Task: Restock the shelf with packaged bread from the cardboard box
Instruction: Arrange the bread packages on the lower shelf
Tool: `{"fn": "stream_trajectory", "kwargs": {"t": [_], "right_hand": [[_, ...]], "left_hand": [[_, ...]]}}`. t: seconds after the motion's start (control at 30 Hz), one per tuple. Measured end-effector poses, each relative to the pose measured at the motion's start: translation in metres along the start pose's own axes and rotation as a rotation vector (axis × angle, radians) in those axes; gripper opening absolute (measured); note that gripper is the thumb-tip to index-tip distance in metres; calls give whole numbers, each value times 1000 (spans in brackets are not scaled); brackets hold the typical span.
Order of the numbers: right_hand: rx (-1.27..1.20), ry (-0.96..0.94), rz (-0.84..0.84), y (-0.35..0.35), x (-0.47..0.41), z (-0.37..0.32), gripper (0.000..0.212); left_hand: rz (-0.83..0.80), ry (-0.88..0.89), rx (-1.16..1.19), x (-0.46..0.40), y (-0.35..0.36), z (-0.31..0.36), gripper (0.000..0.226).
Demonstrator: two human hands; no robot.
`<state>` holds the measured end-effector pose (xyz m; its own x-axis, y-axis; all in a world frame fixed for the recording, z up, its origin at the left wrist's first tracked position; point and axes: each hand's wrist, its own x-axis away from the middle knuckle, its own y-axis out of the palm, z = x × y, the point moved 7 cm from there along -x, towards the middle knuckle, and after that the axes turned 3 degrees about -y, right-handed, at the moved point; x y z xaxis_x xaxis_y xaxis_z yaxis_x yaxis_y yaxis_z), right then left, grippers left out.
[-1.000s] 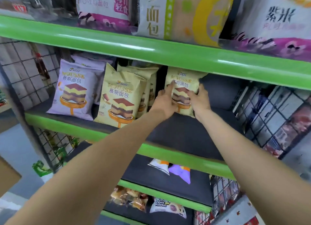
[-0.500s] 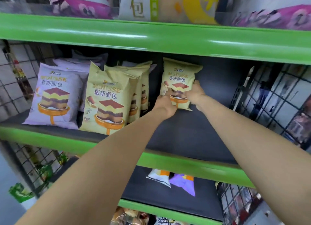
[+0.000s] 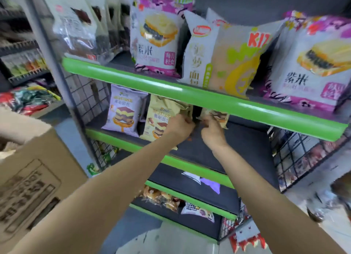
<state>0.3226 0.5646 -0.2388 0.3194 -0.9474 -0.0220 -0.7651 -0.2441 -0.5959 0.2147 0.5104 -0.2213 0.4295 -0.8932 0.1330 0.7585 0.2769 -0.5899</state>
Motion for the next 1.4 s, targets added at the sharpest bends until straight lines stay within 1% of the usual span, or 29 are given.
{"fn": "stream_trajectory", "kwargs": {"t": [0.07, 0.1, 0.17, 0.23, 0.3, 0.37, 0.43, 0.5, 0.53, 0.63, 0.7, 0.77, 0.83, 0.9, 1.03, 1.13, 1.17, 1.2, 1.27, 1.33, 1.4], "right_hand": [[-17, -34, -46, 12, 20, -31, 42], [-14, -52, -80, 19, 30, -47, 38], [-3, -93, -163, 37, 46, -80, 31], [-15, -154, -245, 58, 62, -117, 26], [15, -239, -318, 83, 82, -159, 27], [10, -335, -401, 112, 102, -200, 27], [-12, -411, -481, 145, 122, -238, 23], [29, -478, -542, 178, 142, -272, 23], [59, -513, -571, 195, 152, -288, 25], [190, -608, -634, 245, 175, -324, 28], [279, -618, -696, 280, 182, -335, 25], [351, -580, -766, 316, 181, -335, 21], [420, -513, -805, 343, 174, -326, 31], [538, -471, -853, 364, 166, -313, 45], [787, -407, -960, 393, 151, -284, 75], [888, -317, -1025, 403, 143, -263, 95], [915, -302, -1030, 406, 141, -257, 96], [939, -311, -1022, 407, 139, -255, 90], [954, -380, -960, 411, 132, -258, 66], [891, -456, -903, 412, 128, -271, 52], [802, -538, -847, 409, 125, -288, 46]], "left_hand": [[27, -99, -3, 23, -29, -16, 16], [40, -142, 2, 34, -45, -24, 19], [90, -197, 42, 54, -81, -37, 24], [177, -226, 11, 75, -128, -47, 27], [281, -254, -7, 98, -175, -61, 24], [404, -285, 48, 121, -218, -81, 22], [535, -333, 91, 146, -261, -105, 22], [604, -385, 74, 172, -302, -131, 22], [610, -422, 18, 183, -320, -144, 23], [570, -549, -187, 208, -366, -189, 24], [522, -605, -197, 216, -384, -218, 24], [455, -643, -223, 217, -396, -241, 32], [376, -653, -238, 211, -404, -258, 42], [302, -671, -252, 202, -407, -275, 48], [159, -727, -280, 182, -397, -309, 55], [58, -743, -305, 174, -383, -323, 55], [19, -740, -325, 172, -378, -327, 53], [-10, -739, -334, 171, -375, -331, 51], [-60, -741, -327, 170, -370, -338, 46], [-51, -737, -329, 167, -372, -342, 43], [-33, -739, -334, 167, -377, -343, 45]]}}
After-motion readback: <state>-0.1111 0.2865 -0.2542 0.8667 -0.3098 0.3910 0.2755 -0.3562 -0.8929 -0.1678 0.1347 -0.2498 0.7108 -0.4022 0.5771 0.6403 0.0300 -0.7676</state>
